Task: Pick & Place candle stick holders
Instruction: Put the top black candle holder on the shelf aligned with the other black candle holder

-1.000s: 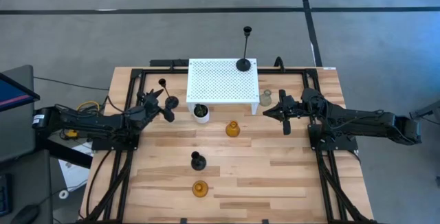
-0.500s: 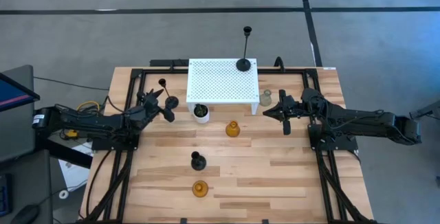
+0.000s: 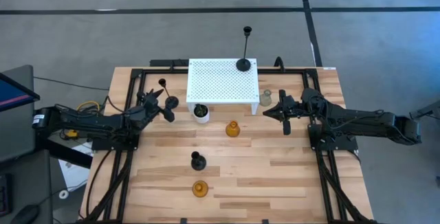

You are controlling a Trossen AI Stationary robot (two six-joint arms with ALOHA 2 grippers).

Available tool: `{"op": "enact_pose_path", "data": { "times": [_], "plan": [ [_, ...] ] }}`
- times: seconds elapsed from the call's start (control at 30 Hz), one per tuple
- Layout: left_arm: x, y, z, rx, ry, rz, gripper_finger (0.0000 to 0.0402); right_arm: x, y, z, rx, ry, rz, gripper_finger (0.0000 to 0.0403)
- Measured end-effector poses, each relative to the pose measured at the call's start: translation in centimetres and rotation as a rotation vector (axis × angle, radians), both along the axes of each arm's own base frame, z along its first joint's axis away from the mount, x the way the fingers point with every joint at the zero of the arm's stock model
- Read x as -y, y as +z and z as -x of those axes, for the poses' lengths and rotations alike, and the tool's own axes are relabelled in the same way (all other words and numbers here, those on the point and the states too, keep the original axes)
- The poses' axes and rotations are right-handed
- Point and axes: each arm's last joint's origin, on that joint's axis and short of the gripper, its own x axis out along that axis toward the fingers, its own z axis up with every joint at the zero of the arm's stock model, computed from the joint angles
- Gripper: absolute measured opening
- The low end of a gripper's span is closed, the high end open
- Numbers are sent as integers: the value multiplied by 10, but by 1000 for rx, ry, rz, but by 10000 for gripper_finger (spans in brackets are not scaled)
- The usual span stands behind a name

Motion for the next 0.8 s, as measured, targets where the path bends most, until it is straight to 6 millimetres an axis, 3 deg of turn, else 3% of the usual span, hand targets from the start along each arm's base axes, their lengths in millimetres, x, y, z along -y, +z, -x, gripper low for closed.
{"op": "enact_pose_path", "data": {
  "times": [0.8],
  "plan": [
    [0, 0, 0, 1, 0, 0, 315, 0, 2, 0, 15, -13, -55, 0]
  ]
}}
